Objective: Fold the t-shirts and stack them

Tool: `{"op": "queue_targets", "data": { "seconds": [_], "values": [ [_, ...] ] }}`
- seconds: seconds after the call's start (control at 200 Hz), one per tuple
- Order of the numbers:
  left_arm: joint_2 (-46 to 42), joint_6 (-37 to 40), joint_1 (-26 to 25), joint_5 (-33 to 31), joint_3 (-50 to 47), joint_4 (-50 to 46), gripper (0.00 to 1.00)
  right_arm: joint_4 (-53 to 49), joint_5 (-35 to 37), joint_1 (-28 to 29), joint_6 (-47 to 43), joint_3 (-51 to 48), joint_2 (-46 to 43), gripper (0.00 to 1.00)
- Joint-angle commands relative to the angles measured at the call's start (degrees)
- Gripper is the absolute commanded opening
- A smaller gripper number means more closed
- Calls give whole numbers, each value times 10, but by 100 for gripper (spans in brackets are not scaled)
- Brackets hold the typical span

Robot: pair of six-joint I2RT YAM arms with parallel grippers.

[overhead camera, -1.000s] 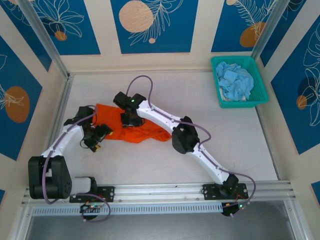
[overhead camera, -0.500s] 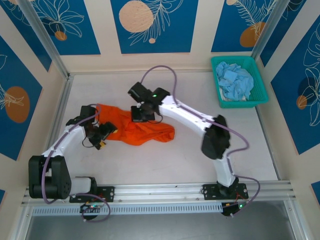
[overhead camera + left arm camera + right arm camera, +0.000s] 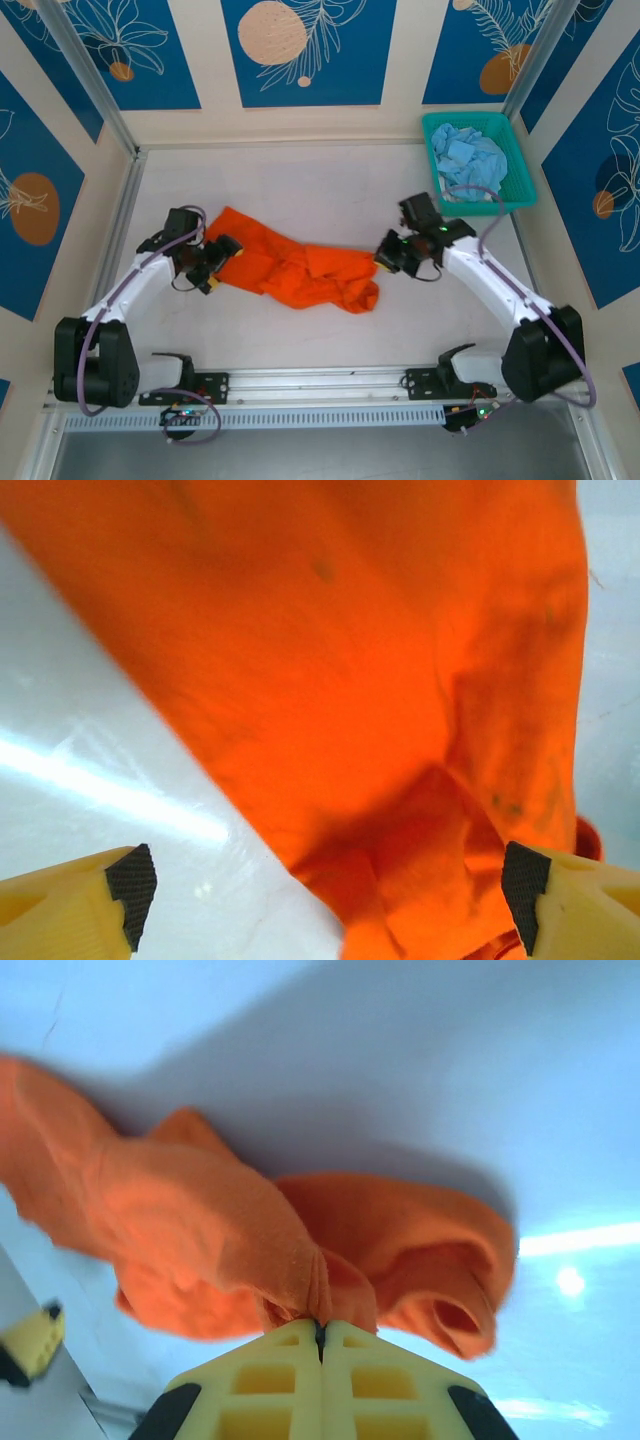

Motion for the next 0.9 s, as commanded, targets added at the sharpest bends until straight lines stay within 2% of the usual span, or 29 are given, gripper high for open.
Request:
{"op": "queue_targets", "data": {
  "seconds": [0.0,0.05,0.12,0.24,0.39,0.43,0.49,0.54,0.69,0.81,0.895],
  "values": [
    [-29,-50,-8,-58,27,-72,92,-31,-48,-64,67,-65,-80,2],
    [-34,-58,-13,-75,34,-86,92,-43,-25,-83,72,-86,-99,7],
    [-37,-70,-30,-95,40,-92,92,-40,22,-66,41,-87,-94,9],
    [-16,-81,-68,-114,62,-102,93,-29,1,-66,6,-76,-51,13],
    [65,-42,-96,-165,131,-175,93,-50,31,-66,-59,-34,-9,21],
    [83,-38,-96,-171,138,-177,90,-51,39,-66,-74,-26,-6,28],
    [108,-33,-96,-187,143,-177,87,-57,53,-64,-92,-12,-3,44],
    [133,-27,-94,-195,147,-177,82,-66,61,-63,-103,1,0,50],
    [204,5,-80,-178,167,-148,71,-79,67,-43,-128,37,6,54],
    [246,24,-64,-160,177,-115,66,-81,75,-4,-147,61,14,55],
    [279,43,-53,-150,187,-105,58,-62,59,25,-157,68,25,56]
  ]
}}
